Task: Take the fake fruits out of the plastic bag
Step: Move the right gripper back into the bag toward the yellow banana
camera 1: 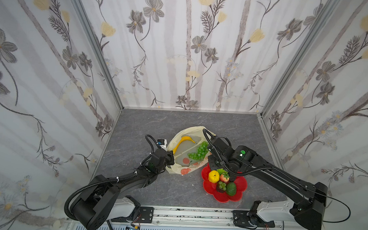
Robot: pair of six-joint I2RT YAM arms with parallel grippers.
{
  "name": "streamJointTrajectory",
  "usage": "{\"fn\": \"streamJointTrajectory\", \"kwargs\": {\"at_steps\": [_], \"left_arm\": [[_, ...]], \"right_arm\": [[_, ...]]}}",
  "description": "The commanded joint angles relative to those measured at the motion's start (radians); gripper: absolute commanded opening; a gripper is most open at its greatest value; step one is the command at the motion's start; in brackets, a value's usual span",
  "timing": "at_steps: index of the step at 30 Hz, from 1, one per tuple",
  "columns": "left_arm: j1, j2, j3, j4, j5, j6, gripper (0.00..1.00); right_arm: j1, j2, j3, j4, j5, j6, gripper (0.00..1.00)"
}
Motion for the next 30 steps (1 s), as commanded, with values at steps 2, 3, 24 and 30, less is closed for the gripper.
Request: {"fn": "streamJointTrajectory", "kwargs": {"at_steps": [2, 3, 24, 30], "left_arm": [[-0.012, -0.003, 0.011, -0.002, -0.038, 0.020, 0.00], [-0.012, -0.004, 0.009, -0.002, -0.042, 0.019, 0.00], [-0.001, 0.037, 0.008, 0.005, -0.093, 0.021, 0.00], [0.004, 0.043, 0.001, 0.025, -0.076, 0.013, 0.00]], "right_arm": [[0.004, 0.079, 0.053, 0.223, 0.016, -0.019, 0.32], [0.004, 0.117, 0.073, 0.250, 0.018, -0.044, 0.33], [-0.107, 0.637, 0.348, 0.363, -0.034, -0.531, 0.42], [-0.151, 0.710, 0.387, 0.391, -0.023, -0.532, 0.44]]}}
